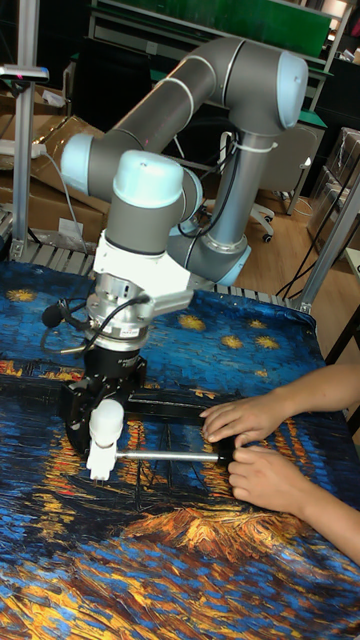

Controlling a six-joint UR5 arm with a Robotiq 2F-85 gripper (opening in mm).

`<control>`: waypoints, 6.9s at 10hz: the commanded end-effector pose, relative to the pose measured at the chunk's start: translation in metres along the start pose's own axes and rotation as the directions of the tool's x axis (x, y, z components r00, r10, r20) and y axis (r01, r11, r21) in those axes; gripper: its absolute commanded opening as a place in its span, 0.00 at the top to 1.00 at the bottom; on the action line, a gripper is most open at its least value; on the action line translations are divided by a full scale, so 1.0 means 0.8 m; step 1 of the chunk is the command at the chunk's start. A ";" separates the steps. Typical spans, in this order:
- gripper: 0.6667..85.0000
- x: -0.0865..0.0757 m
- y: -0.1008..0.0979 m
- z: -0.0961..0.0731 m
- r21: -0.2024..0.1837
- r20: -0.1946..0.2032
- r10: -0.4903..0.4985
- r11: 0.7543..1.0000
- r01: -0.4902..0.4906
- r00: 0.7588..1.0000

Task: Install the light bulb by rotating it

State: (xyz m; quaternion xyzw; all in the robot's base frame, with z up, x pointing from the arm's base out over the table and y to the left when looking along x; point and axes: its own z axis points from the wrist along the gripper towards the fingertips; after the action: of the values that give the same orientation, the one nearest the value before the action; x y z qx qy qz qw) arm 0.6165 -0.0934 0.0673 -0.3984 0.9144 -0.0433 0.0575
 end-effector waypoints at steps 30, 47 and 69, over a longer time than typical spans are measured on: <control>0.34 -0.016 0.046 -0.030 -0.133 0.033 -0.573 0.809 0.572 0.819; 0.64 -0.018 0.003 -0.025 -0.033 0.057 -0.034 0.999 0.036 0.998; 0.09 0.009 0.043 -0.033 -0.159 -0.012 -0.201 0.968 0.196 0.980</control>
State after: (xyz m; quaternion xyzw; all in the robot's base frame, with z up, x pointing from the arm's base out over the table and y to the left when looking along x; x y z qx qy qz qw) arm 0.5831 -0.0692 0.0859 -0.4143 0.9096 0.0306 0.0107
